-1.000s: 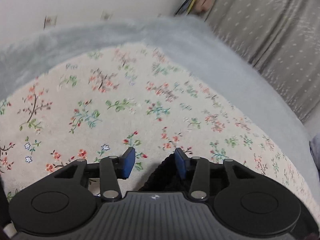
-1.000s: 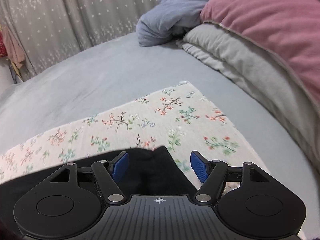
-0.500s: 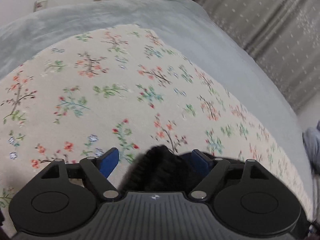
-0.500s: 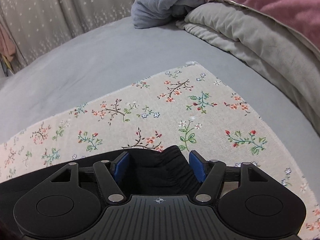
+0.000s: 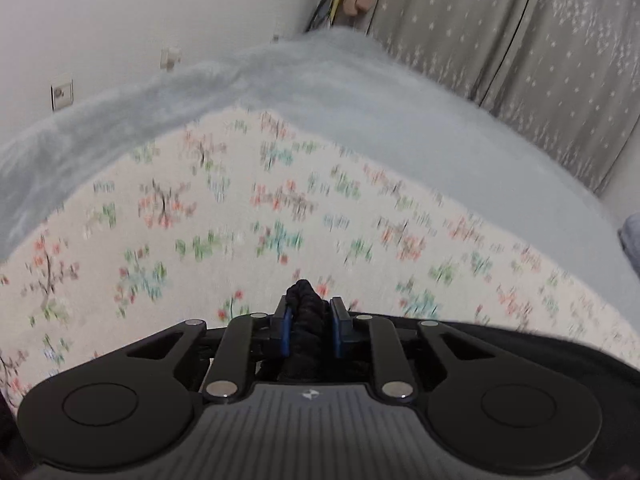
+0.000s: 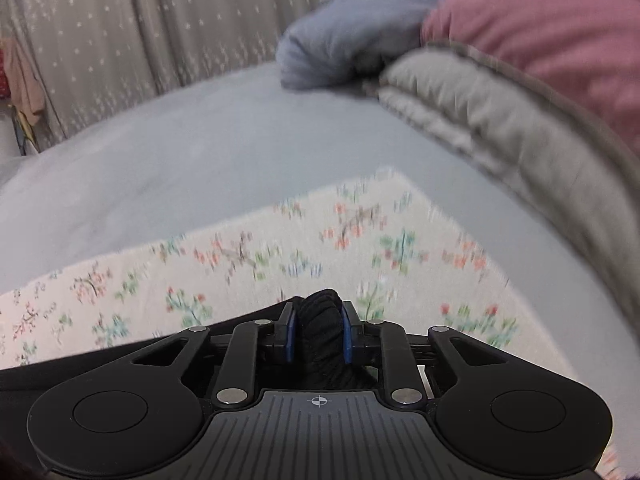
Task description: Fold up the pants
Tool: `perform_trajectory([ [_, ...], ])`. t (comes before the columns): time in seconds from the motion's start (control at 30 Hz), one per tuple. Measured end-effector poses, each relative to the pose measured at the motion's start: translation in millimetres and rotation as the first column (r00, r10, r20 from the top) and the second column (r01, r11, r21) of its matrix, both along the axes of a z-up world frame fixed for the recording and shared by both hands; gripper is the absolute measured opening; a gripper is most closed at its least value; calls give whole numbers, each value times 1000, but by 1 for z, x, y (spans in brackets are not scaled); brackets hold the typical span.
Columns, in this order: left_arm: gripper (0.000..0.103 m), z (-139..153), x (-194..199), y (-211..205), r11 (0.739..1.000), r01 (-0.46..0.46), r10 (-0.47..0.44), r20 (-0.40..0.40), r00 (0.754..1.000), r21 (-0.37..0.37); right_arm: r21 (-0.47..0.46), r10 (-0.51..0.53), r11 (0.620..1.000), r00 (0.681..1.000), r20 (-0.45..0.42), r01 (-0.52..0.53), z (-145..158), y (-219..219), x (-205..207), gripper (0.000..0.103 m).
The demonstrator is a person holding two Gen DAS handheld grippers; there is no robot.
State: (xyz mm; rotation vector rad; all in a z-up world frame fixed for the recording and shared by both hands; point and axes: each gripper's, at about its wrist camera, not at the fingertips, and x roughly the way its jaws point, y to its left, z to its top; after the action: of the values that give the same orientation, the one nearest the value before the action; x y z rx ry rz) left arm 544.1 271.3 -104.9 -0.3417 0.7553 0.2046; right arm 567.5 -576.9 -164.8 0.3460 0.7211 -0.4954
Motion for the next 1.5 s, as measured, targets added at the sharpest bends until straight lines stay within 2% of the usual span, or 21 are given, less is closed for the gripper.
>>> perform_trajectory([
  [0.13, 10, 17, -11, 1, 1000, -10, 10, 37, 999, -18, 3, -17, 1000, 999, 52, 17, 29, -1, -11, 18],
  [0.3, 10, 38, -46, 11, 993, 6, 9, 119, 993, -118, 35, -10, 999, 995, 100, 7, 58, -1, -46, 18],
  [0.43, 9, 62, -91, 14, 985, 53, -19, 204, 979, -163, 106, -21, 994, 985, 172, 3, 83, -5, -101, 18],
  [0.53, 9, 67, -131, 20, 973, 71, -15, 247, 969, -220, 152, -16, 988, 976, 219, -18, 95, -2, -158, 18],
  [0.6, 10, 62, -154, 19, 978, 77, -29, 240, 970, -194, 165, -10, 986, 972, 233, -29, 95, 2, -201, 18],
  [0.67, 10, 50, -173, 9, 993, 84, -65, 207, 976, -83, 131, 3, 991, 978, 210, -31, 89, 12, -245, 19],
  [0.73, 10, 36, -182, 4, 996, 89, -84, 173, 981, -18, 111, -4, 994, 984, 178, -16, 76, 20, -286, 19],
  [0.8, 12, 18, -188, 4, 995, 95, -91, 136, 987, -28, 128, -14, 992, 988, 155, -6, 56, 26, -323, 19],
  [0.87, 17, 6, -196, 11, 991, 88, -78, 98, 992, -102, 101, -2, 995, 995, 100, -8, 39, 38, -347, 19],
  [0.9, 24, 2, -200, 18, 987, 61, -50, 82, 995, -147, 85, 20, 996, 998, 62, -26, 31, 44, -354, 20],
  [0.97, 32, -3, -210, 35, 959, 11, 13, 81, 997, -284, 57, 58, 997, 998, 14, -59, 20, 57, -366, 22],
  [1.03, 35, -2, -224, 53, 915, -45, 86, 85, 993, -402, 96, 60, 993, 998, 28, -63, 19, 61, -379, 23],
  [1.13, 35, 4, -242, 68, 894, -112, 161, 79, 984, -433, 189, 25, 981, 997, 67, -37, 24, 61, -399, 27],
  [1.17, 35, 4, -246, 72, 875, -131, 182, 67, 981, -466, 202, 17, 979, 998, 67, -30, 25, 61, -403, 28],
  [1.23, 35, 0, -254, 73, 819, -145, 201, 40, 979, -555, 206, -49, 978, 998, 36, 41, 26, 63, -415, 38],
  [1.27, 35, -3, -254, 68, 787, -160, 211, 16, 977, -595, 212, -101, 973, 994, 28, 93, 28, 62, -418, 53],
  [1.3, 36, -6, -255, 59, 769, -177, 222, -4, 975, -615, 224, -146, 965, 989, 36, 135, 29, 64, -421, 57],
  [1.33, 41, -6, -256, 51, 771, -191, 232, -11, 973, -608, 243, -171, 958, 984, 55, 153, 32, 66, -423, 57],
  [1.43, 53, -6, -252, 30, 833, -190, 215, -14, 977, -519, 329, -192, 932, 977, 94, 151, 41, 76, -421, 58],
  [1.47, 53, -7, -251, 26, 847, -196, 215, -19, 976, -494, 352, -203, 923, 974, 99, 157, 43, 78, -419, 63],
  [1.5, 54, -7, -251, 25, 852, -198, 218, -15, 976, -485, 361, -221, 917, 970, 100, 172, 45, 78, -417, 64],
])
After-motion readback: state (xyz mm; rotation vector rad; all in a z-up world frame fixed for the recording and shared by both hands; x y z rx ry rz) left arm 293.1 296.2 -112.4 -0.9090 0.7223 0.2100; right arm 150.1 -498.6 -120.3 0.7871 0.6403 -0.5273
